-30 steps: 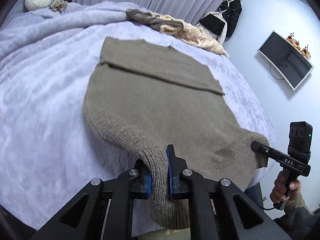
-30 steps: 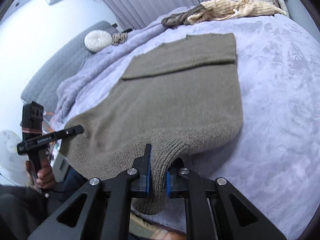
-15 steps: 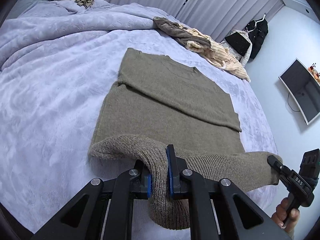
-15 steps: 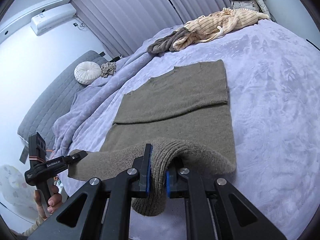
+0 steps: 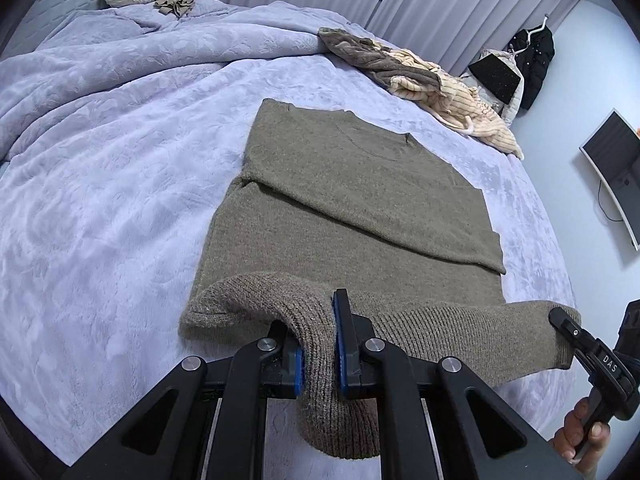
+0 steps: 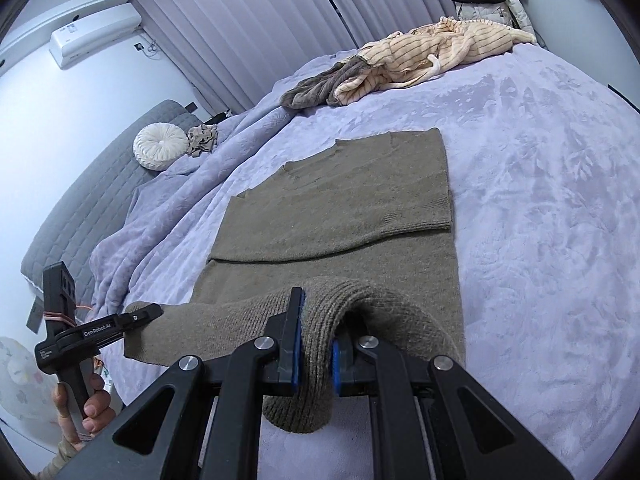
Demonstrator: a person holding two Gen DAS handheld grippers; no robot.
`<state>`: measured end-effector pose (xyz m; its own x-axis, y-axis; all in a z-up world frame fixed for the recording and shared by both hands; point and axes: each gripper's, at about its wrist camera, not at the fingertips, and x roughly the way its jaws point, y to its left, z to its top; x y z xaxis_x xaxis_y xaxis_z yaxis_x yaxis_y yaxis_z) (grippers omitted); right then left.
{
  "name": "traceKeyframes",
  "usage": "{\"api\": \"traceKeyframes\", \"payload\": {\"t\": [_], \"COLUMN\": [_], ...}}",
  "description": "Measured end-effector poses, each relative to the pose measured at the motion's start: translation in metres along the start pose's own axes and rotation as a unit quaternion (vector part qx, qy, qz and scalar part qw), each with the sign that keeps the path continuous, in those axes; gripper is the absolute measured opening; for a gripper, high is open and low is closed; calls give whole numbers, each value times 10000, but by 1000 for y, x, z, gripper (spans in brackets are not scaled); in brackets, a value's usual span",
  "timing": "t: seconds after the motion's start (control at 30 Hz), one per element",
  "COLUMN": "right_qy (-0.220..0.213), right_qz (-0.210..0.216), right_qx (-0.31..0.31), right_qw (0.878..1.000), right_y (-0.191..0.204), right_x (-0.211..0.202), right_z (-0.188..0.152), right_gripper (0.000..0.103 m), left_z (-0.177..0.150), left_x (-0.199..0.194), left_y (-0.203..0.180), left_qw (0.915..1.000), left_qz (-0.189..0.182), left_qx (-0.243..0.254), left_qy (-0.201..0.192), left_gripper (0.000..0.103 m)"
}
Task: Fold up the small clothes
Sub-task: 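Lift the hem with both tools and fold it over the sweater body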
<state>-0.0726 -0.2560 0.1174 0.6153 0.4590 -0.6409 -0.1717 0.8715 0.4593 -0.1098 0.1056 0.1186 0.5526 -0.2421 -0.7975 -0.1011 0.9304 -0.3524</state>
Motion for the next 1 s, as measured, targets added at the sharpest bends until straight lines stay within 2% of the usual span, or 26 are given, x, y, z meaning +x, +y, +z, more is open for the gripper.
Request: {"api": "traceKeyframes", "payload": {"t": [0.3,1.0], "right_qy": [-40,-125], "right_qz": [-97,-161], "right_qx": [111,-19], "right_qw": [9999,9998], "right_y": [-2,10], "right_x": [12,23], "right_z": [24,59], "right_gripper": [12,12], "left_z": [29,67], "left_x": [6,15], "left_y": [-10,-16], "left_qw": [10000,9999], "left_qz": [65,121], "left_qx": [61,55], "left_qy": [-12,-82], "left_gripper": [13,13]}}
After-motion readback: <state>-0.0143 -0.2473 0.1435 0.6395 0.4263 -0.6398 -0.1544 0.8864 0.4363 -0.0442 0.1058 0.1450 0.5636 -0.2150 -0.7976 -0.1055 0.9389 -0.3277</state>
